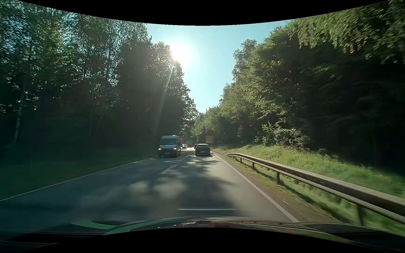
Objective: Follow the waypoints while adhering to traffic rules and regulations
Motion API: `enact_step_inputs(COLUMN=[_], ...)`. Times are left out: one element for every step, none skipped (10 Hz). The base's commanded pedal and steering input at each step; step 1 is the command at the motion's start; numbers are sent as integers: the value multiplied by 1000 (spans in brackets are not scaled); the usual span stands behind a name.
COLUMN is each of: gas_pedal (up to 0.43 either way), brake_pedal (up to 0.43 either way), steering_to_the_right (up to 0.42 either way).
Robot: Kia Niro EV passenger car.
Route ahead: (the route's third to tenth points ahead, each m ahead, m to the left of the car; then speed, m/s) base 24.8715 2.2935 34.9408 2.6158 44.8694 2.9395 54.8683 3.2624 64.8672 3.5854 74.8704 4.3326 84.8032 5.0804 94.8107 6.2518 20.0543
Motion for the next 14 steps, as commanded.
enact_step_inputs(gas_pedal=[209, 209, 209, 209, 209, 209, 197, 189, 189, 189, 189, 189, 189, 189], brake_pedal=[0, 0, 0, 0, 0, 0, 0, 0, 0, 0, 0, 0, 0, 0], steering_to_the_right=[-2, -3, -3, -3, -3, -3, -3, -3, -3, -3, -3, -4, -5, -5])
